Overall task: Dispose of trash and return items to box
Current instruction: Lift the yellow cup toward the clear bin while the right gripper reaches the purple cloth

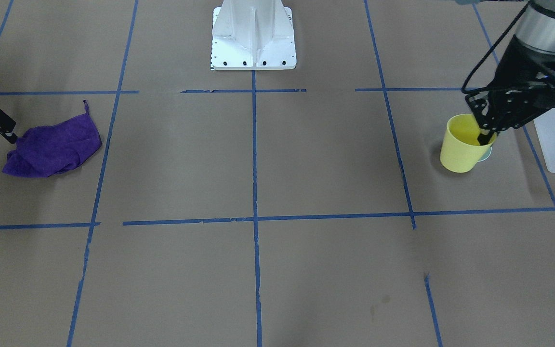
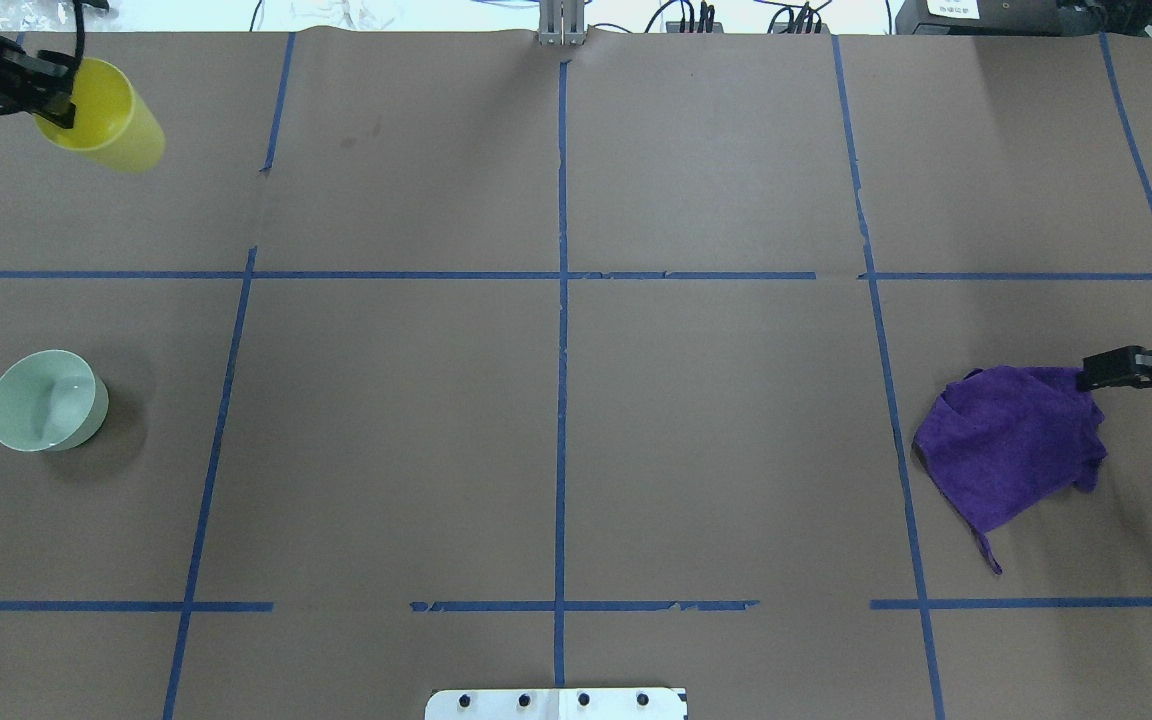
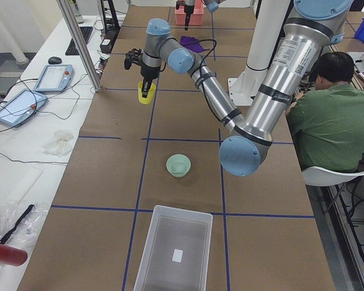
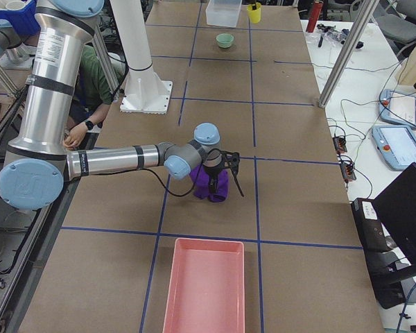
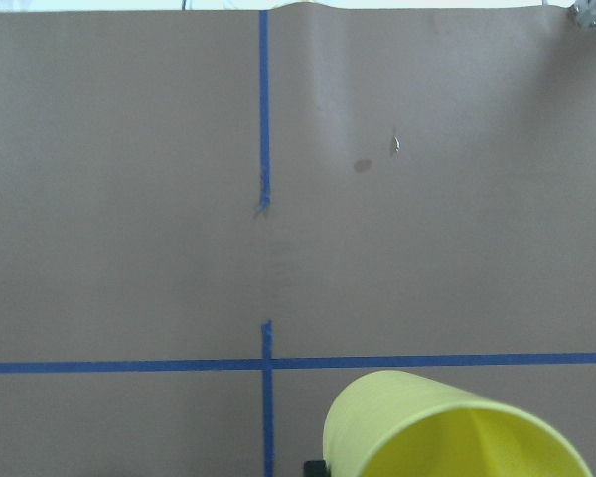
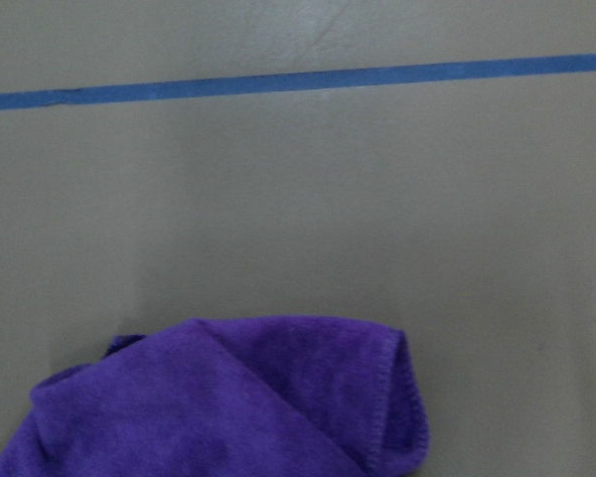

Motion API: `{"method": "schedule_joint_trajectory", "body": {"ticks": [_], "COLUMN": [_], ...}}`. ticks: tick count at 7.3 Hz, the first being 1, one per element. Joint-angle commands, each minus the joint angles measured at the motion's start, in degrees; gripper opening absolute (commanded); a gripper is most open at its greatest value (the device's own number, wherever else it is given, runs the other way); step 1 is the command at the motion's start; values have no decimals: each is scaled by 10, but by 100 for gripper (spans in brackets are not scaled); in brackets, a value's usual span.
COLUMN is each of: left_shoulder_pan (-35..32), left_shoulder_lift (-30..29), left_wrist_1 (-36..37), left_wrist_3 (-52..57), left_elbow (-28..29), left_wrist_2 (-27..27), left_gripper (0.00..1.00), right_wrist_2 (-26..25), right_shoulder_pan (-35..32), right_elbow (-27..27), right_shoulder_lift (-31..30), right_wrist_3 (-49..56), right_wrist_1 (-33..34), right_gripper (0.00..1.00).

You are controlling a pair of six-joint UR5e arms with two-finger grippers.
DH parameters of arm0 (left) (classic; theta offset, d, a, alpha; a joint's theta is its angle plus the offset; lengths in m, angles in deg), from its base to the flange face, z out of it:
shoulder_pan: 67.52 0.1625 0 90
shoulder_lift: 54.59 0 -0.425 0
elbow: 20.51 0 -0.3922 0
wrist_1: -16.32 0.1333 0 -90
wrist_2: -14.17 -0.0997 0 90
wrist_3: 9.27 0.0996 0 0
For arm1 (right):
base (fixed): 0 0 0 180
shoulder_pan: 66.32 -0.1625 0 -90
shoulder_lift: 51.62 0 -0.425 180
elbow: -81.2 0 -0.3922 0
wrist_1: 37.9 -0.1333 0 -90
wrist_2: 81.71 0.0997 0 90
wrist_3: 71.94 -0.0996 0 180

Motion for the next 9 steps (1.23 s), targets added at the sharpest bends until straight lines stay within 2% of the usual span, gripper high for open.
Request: {"method": "schedule_joint_trajectory", "body": {"ticks": [1,4,6,7,8,9], "left_shoulder_pan": [-43,-63,-68,-69,-79,-89], "left_shoulder_lift": [9,13,22,22,24,24], "left_wrist_1": [18,18,18,17,18,18], "left_wrist_3": [87,120,144,150,179,190], "left_elbow": [4,6,7,8,17,27], "left_wrist_2": [4,4,4,4,4,5], "left_gripper": [0,0,0,0,0,0], "right_wrist_2": [-39,-56,-56,-54,-52,-48], "right_shoulder_pan": [75,86,88,88,87,85], "right_elbow": [15,78,86,86,85,81], "right_shoulder_lift": [52,116,122,122,113,107], "right_wrist_3": [-58,-58,-57,-58,-54,-51], "right_wrist_1": [-1,-2,-1,5,7,7], "right_gripper": [100,100,100,85,50,23]}}
